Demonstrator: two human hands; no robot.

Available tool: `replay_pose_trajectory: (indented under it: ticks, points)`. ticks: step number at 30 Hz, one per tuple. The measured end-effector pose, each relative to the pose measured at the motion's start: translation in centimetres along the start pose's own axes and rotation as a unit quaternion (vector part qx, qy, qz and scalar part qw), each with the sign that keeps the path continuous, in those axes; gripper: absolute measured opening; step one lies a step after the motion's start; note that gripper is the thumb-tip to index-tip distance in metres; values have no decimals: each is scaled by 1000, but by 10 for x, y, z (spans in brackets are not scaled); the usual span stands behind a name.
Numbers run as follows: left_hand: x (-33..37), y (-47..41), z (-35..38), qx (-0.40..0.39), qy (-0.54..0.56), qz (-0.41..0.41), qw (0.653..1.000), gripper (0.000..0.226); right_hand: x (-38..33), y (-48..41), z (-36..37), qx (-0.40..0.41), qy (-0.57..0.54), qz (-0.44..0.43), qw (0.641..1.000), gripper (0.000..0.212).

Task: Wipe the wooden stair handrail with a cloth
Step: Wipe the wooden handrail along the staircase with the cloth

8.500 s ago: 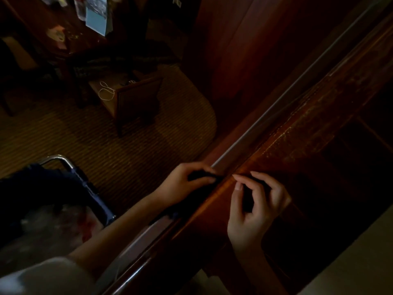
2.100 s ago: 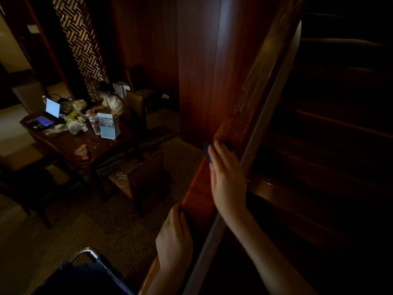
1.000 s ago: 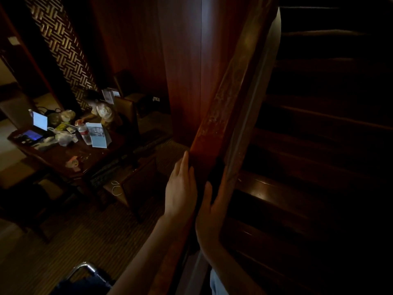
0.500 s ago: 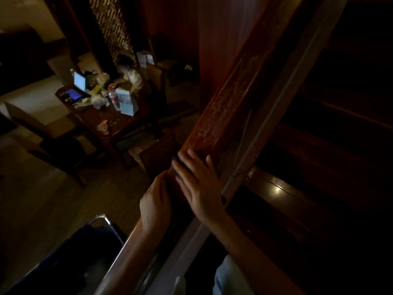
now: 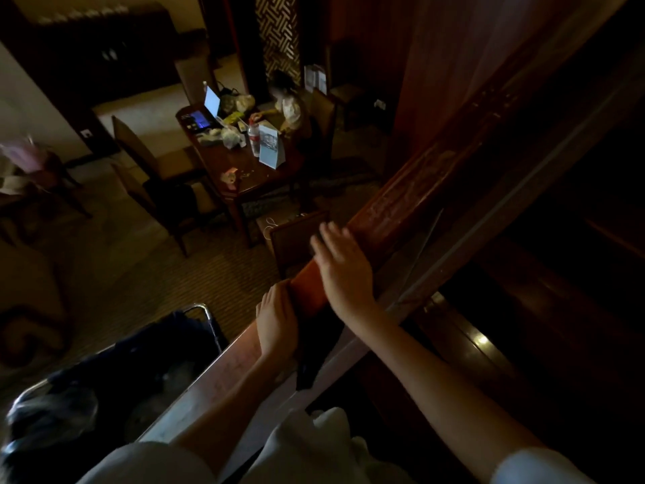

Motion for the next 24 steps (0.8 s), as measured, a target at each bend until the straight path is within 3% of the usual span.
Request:
replay_pose_trajectory:
  ticks: [4,8,12,15,17,22,24]
  points:
    - [-7,-1,4,21,11,-10,1000,51,17,30,-18,46,11,61,997,39]
    - [-10,-2,10,10,1,-9,1000,23,-49,56,15,-41,-26,-57,997,34]
    - [-10,-3,6,12,5,0,1000,46,-6,-3,9,-51,-1,25,998,38]
    - [-8,-1,6,21,12,4,1000,51,46,-8,-32,39,49,67,996,38]
    - [-7,-1,6,27,13,2,1000,49,42,12,-38,56,46,52,996,39]
    - [-2,-1,4,31,6,3,999,47,-21,27,1,-16,12,-72,997,38]
    - [-1,-2,2,31,16,7,999,51,-11,-5,1,-24,13,-27,999,38]
Point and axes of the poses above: each hand's wrist, its own y-axis away from the middle knuckle, its own z-axis out of the palm, x = y × z, the point moved 6 cm from there along -y, towards the middle knuckle, and after that the axes turned 3 degrees about x, right-handed, at the moved point
